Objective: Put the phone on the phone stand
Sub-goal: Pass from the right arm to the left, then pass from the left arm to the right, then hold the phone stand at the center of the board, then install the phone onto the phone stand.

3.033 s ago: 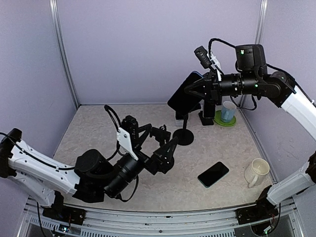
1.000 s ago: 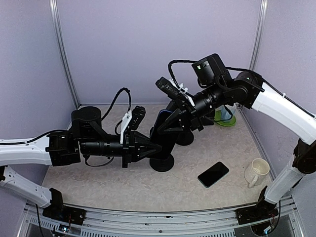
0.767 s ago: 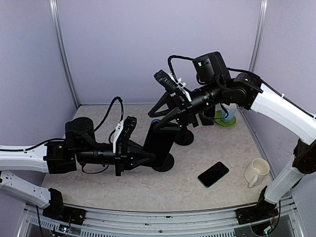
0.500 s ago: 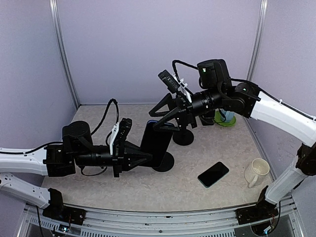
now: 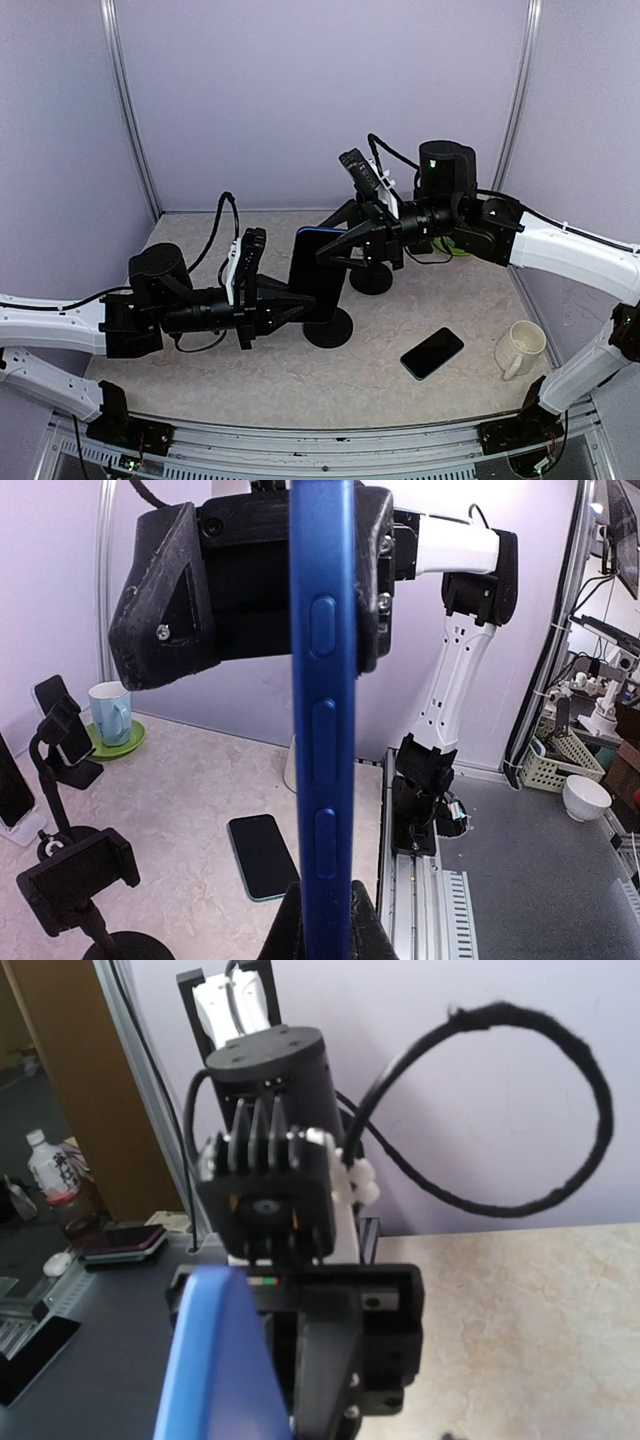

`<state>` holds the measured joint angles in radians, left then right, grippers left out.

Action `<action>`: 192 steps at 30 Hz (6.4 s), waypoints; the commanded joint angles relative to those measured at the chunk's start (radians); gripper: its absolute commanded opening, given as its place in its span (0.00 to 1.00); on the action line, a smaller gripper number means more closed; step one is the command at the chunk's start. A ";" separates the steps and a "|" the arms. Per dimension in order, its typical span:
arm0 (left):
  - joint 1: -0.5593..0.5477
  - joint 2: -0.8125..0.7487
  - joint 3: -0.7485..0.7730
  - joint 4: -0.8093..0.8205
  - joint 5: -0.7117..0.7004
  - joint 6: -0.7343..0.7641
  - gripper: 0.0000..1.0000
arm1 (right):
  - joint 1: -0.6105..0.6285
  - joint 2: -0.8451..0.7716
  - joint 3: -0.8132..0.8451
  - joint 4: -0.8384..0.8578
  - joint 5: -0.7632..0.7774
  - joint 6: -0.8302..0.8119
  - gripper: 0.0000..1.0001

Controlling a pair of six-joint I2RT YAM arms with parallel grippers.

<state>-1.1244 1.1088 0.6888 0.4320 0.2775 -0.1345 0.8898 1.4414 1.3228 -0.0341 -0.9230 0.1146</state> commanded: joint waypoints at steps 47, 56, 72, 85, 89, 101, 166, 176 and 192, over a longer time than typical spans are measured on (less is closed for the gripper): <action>0.153 -0.088 -0.048 0.026 -0.155 -0.035 0.92 | -0.076 0.008 0.092 -0.075 0.081 -0.090 0.00; 0.279 0.075 0.003 -0.025 0.022 0.008 0.85 | -0.149 -0.050 0.068 -0.015 0.093 -0.059 0.00; 0.446 0.296 0.133 -0.002 0.450 0.181 0.85 | -0.166 -0.095 0.063 -0.075 0.020 -0.080 0.00; 0.532 0.532 0.408 -0.275 0.721 0.413 0.76 | -0.166 -0.108 0.051 -0.109 -0.006 -0.102 0.00; 0.531 0.584 0.453 -0.331 0.788 0.456 0.74 | -0.166 -0.103 0.056 -0.122 -0.001 -0.112 0.00; 0.531 0.614 0.441 -0.291 0.840 0.433 0.52 | -0.166 -0.085 0.073 -0.138 -0.003 -0.115 0.00; 0.414 0.421 0.226 -0.003 0.633 0.174 0.12 | -0.128 0.398 0.325 -0.490 -0.328 -0.704 0.00; 0.416 0.404 0.225 -0.022 0.633 0.186 0.12 | -0.165 0.334 0.195 -0.334 -0.298 -0.600 0.00; 0.415 0.342 0.183 -0.051 0.588 0.211 0.11 | -0.207 0.246 0.096 -0.259 -0.098 -0.498 0.00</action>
<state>-0.7151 1.5246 0.8906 0.3790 0.8047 0.0525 0.7441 1.7500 1.4303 -0.2794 -1.1095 -0.4110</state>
